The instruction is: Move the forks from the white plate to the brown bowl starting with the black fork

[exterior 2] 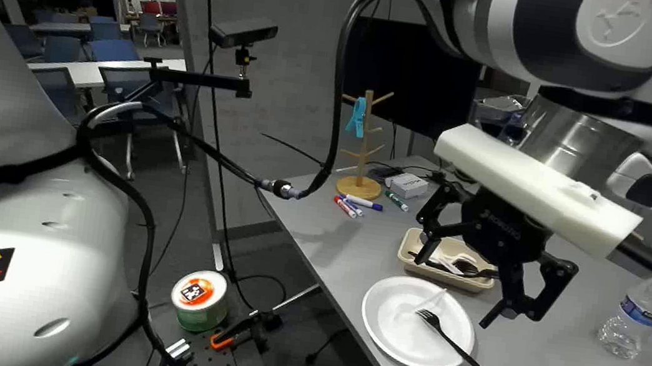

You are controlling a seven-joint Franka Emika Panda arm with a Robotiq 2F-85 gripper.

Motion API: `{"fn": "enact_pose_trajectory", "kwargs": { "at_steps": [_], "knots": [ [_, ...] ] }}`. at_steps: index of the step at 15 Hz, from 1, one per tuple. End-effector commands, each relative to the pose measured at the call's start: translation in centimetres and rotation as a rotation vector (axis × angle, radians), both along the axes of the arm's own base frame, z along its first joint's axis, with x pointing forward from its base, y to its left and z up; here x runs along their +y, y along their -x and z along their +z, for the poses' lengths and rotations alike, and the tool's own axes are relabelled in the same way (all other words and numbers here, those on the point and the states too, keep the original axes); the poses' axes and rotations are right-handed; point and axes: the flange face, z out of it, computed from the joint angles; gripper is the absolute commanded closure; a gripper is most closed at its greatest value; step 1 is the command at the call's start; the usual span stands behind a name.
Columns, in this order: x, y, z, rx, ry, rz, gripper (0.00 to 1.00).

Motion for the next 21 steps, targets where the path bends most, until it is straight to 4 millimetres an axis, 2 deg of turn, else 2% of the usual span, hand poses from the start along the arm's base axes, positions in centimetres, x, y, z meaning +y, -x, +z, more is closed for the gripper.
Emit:
{"fn": "enact_pose_trajectory", "kwargs": {
  "at_steps": [1, 21],
  "knots": [
    [0.0, -0.01, 0.03, 0.001, -0.001, 0.0, 0.0],
    [0.0, -0.33, 0.05, -0.038, 0.019, 0.003, 0.0]
  ]
}}
